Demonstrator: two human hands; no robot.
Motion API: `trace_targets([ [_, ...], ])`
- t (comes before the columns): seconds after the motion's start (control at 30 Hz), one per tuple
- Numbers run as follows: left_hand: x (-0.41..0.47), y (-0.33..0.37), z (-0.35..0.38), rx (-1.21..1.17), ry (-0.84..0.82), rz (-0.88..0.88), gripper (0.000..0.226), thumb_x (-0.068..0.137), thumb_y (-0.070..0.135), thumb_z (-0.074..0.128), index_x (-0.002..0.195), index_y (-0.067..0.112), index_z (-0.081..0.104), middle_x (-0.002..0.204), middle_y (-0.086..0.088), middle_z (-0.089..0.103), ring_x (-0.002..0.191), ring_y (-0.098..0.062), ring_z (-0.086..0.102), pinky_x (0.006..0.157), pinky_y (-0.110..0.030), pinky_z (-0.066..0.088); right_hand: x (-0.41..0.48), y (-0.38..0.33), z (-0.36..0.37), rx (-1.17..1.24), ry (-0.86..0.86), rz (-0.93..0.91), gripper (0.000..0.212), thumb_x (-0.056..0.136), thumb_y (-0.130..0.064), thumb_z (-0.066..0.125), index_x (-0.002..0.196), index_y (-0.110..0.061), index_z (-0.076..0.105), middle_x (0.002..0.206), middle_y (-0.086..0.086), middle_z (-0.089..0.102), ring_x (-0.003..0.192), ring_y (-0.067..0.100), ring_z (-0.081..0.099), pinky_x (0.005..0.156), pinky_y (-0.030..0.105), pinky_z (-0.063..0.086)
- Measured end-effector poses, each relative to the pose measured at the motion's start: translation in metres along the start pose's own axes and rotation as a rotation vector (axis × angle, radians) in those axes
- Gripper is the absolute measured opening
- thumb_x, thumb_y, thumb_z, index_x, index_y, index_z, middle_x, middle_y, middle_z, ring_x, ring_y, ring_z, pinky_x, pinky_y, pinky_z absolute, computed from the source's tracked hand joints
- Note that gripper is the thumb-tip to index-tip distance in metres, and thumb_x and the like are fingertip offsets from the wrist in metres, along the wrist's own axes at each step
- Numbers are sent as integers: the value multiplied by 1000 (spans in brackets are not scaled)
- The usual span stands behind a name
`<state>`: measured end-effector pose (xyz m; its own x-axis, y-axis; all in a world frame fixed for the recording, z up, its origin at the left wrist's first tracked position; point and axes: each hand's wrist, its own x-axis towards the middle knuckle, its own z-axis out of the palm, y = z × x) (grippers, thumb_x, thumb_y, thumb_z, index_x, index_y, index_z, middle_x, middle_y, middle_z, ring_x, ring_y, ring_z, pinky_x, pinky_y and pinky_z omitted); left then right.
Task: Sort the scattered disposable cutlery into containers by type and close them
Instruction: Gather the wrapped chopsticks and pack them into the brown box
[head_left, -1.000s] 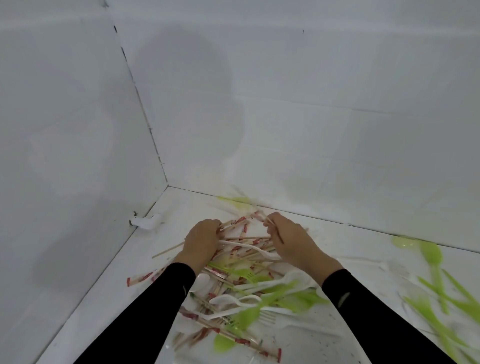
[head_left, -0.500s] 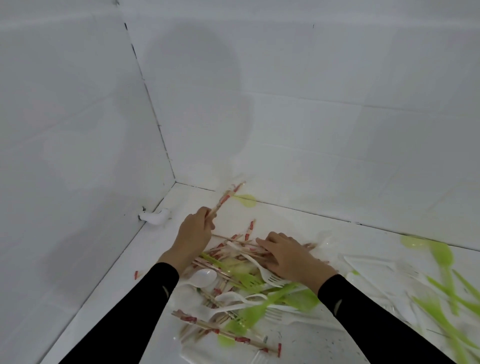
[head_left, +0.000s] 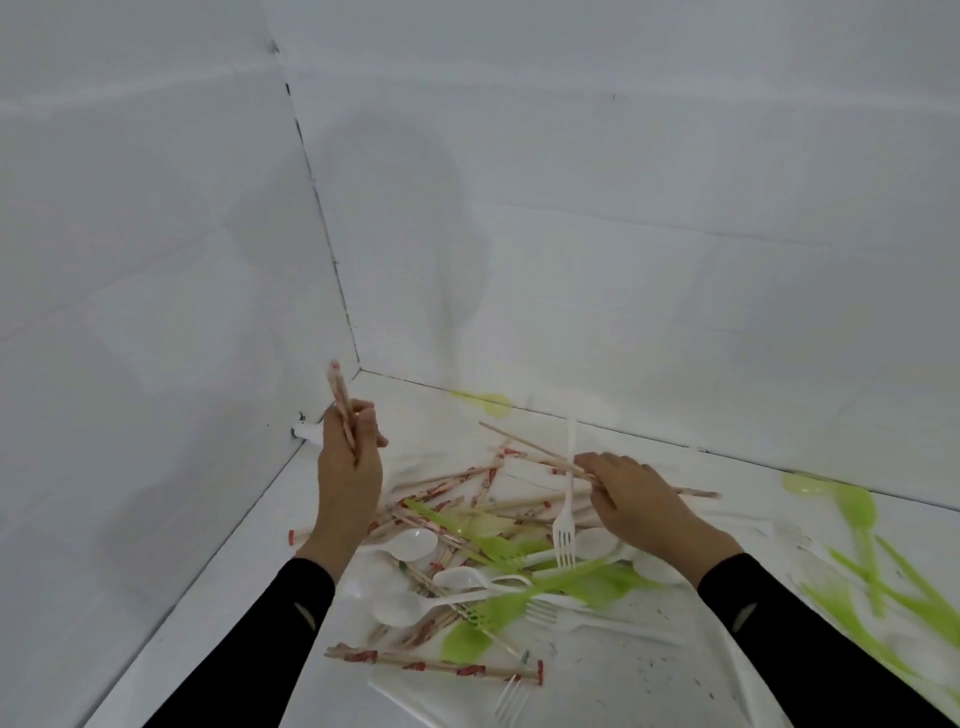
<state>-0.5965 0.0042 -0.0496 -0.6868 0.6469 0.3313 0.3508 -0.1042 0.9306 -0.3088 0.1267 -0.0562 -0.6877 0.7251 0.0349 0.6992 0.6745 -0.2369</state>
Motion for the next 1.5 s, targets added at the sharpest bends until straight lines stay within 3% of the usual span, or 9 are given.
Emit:
trace_targets([
  [0.1,-19,-12,-3,51,16,-47,10,103,22,44,102,17,53,87,7,66,73,-10,59,77,-37,47,-6,-1,-20,172,81,29,4,100,-23,45,100,-25,48,79,-9,49,75,16,52,68,34,38],
  [0.3,-33,-16,-14,-66,47,-184,28,105,29,39,95,20,63,88,9,71,68,-6,57,66,-20,47,-19,-41,-58,606,286,80,21,101,-42,38,100,-26,52,62,1,42,48,7,35,50,22,30],
  [0.43,-20,8,-22,-458,147,-218,18,106,20,37,101,21,54,95,1,72,90,-16,72,73,-31,56,-33,-76,-73,809,458,93,35,97,-45,45,90,-12,55,66,5,41,55,12,34,51,23,30],
  [0.53,-12,22,-32,-828,202,-389,14,105,17,42,100,21,55,80,-1,62,66,-13,66,74,-31,60,-46,-98,-71,1021,480,98,51,92,-47,56,76,-2,36,66,14,31,55,16,30,49,21,30],
  [0.63,-13,30,-42,-928,199,-543,18,105,26,41,96,19,55,57,6,39,43,-6,36,47,-18,44,-64,-109,-52,1267,413,178,50,92,-41,61,71,-5,33,60,13,25,46,17,24,41,25,24],
  [0.77,-42,35,-49,-652,-19,-547,34,101,41,46,80,14,54,53,6,33,41,-7,27,41,-20,26,-91,-112,-11,1283,324,223,60,89,-44,62,63,1,32,55,13,28,48,22,27,47,31,24],
  [0.97,-98,31,-60,72,-469,-351,41,99,40,51,72,14,67,57,1,55,52,-11,48,56,-23,42,-121,-105,23,937,116,216,56,86,-63,48,65,-15,66,59,15,60,53,25,55,55,34,45],
  [1.23,-127,30,-57,773,-1154,-136,31,67,51,83,73,26,65,74,11,64,72,-7,57,66,-26,45,-126,-108,-1,1052,289,162,6,101,-23,52,101,-23,58,65,-1,52,59,13,55,53,17,44],
  [1.5,-127,35,-57,739,-1182,-126,31,84,45,69,81,15,65,66,10,54,61,-7,47,62,-23,37,-132,-107,-11,1136,280,244,53,94,-50,53,74,-2,46,63,10,45,57,17,47,53,24,42],
])
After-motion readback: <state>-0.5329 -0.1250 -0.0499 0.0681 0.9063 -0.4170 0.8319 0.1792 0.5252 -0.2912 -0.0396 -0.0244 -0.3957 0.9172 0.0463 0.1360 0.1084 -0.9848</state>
